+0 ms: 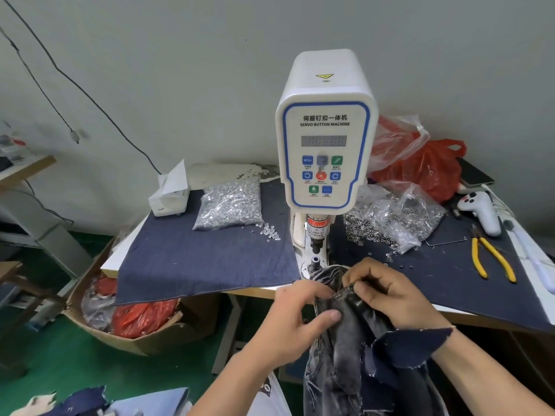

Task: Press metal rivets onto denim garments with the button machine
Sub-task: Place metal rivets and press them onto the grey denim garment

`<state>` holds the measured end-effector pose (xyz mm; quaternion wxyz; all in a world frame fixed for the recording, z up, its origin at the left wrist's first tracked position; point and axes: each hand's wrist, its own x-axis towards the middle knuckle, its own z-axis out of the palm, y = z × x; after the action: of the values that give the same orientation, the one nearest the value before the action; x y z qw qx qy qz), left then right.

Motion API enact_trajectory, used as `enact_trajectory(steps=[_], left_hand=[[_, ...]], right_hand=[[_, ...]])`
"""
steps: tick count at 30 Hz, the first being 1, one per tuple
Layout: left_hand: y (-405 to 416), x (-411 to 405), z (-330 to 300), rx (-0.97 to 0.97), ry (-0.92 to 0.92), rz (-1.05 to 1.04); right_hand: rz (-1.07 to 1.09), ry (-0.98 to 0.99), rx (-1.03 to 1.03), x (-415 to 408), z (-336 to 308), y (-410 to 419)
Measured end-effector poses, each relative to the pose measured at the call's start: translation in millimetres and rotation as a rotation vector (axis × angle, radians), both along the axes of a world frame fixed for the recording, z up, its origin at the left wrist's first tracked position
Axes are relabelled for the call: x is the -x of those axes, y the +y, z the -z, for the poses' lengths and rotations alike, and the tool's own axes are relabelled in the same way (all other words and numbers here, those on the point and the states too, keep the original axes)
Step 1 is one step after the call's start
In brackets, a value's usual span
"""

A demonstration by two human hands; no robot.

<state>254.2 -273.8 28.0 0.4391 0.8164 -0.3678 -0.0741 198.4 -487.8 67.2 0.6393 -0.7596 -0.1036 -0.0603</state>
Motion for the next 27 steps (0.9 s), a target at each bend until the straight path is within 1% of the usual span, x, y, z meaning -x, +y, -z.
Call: enact_trajectory(steps=[2, 3, 5, 7, 8, 9, 10, 13, 15, 17, 18, 19, 21, 23, 25, 27], left_hand=[[6, -7, -8, 0.007, -0.08, 0.004], [9, -11, -11, 0.02, -0.09, 0.006], [12, -14, -17, 0.062, -0.064, 0.028], [12, -13, -19, 0.115, 0.039, 0.106], [13, -12, -19, 0.142, 0.121, 0.134], [14, -12, -18, 0.139, 0.187, 0.154], [15, -14, -16, 0.103, 0.211, 0.174], [13, -20, -2, -0.106, 0.069, 0.214], [11, -21, 6, -0.111, 0.043, 0.164], [11, -20, 10, -0.066, 0.085, 0.056], [13, -21, 11, -0.053, 0.116, 0.02], [14, -23, 12, -0.057, 0.14, 0.013], [17, -26, 14, -0.097, 0.162, 0.061], [18, -24, 14, -0.081, 0.207, 0.084], [17, -25, 15, -0.036, 0.245, 0.04], [16, -31, 15, -0.024, 0.257, -0.023]], right_hand=[[-0.024, 0.132, -0.093, 6, 0, -6], [-0.044, 0.185, -0.071, 9, 0, -7], [-0.109, 0.266, 0.124, 11, -3, -8], [-0.176, 0.319, 0.375, 10, -9, -9], [-0.183, 0.313, 0.452, 8, -13, -10], [-0.175, 0.294, 0.473, 7, -16, -10], [-0.166, 0.28, 0.435, 7, -20, -10], [-0.181, 0.313, 0.172, 6, -17, -4], [-0.143, 0.35, -0.017, 2, -8, 2], [-0.103, 0.397, -0.22, -5, 0, 2], [-0.107, 0.418, -0.287, -7, 4, 0], [-0.123, 0.428, -0.303, -9, 6, -2], [-0.137, 0.424, -0.254, -14, 12, -6], [-0.089, 0.433, -0.23, -21, 18, -9], [0.003, 0.432, -0.231, -30, 22, -14], [0.068, 0.425, -0.152, -41, 26, -17]])
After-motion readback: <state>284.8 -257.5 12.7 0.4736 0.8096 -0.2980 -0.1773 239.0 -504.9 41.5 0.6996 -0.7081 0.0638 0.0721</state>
